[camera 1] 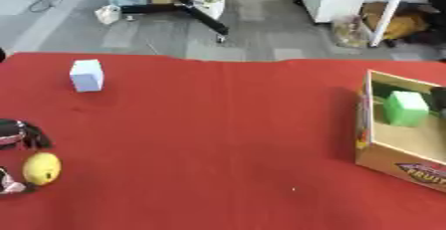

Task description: Pick up the objects with one hand, pass them to the other hand, and then place them into the box on the other side of the table.

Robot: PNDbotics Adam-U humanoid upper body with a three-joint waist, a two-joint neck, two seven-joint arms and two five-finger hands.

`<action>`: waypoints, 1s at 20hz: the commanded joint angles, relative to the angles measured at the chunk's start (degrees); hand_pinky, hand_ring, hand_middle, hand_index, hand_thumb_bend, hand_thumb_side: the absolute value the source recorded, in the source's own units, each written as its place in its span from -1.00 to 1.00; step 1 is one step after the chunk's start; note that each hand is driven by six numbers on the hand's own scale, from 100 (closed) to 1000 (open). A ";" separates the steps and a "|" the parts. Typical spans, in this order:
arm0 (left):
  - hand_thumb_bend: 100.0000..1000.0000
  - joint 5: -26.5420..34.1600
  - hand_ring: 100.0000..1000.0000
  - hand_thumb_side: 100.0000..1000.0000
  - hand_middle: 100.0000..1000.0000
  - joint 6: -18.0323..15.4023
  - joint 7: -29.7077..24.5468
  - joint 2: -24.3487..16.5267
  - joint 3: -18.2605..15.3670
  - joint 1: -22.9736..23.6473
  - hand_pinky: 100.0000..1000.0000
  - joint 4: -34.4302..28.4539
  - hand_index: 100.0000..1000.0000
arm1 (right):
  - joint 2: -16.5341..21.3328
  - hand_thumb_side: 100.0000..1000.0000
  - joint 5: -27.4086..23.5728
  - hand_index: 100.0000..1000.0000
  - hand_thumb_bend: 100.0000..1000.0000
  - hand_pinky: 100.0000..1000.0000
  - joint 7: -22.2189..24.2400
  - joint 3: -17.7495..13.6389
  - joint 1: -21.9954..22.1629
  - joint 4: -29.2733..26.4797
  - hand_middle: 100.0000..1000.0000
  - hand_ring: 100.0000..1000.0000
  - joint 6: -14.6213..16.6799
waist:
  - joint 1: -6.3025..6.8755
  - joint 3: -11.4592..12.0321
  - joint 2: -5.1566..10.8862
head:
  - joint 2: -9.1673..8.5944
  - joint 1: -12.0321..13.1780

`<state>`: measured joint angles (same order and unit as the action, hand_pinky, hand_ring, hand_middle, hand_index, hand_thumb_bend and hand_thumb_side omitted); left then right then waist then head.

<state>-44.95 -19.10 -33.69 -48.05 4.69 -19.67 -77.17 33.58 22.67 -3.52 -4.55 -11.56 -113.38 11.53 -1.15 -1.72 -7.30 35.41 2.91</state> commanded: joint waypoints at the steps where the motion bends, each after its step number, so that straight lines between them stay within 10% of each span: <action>1: -0.76 -1.68 0.09 -1.00 -0.01 -0.40 1.91 -1.08 -0.15 -0.51 0.29 0.48 0.32 | 1.01 -0.56 -0.40 0.49 -0.47 0.41 0.33 -0.35 -0.43 -1.21 0.00 0.00 0.08 | 0.13 -0.09 1.20 | -0.10 0.06; 8: -0.91 4.05 -0.10 -1.00 -0.24 -0.87 5.17 -0.10 -2.21 -1.73 0.08 -0.80 0.06 | 0.97 -0.57 -0.68 0.48 -0.48 0.41 0.78 -0.04 -0.43 -1.21 -0.01 0.00 0.31 | 0.11 0.07 1.32 | -0.14 0.00; 20: -0.99 40.81 -0.10 -0.85 -0.27 6.10 -1.23 6.84 1.74 -14.37 -0.03 -8.38 0.00 | -0.01 -0.56 1.31 0.56 -0.44 0.38 6.93 7.50 -7.83 -1.21 -0.12 -0.08 8.25 | -0.12 -0.07 2.10 | 0.80 -1.41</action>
<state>-7.27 -14.18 -34.14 -40.81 5.98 -32.86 -84.05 32.88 23.25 2.75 2.44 -18.58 -113.38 18.61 -1.17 -1.76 -7.27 35.92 1.84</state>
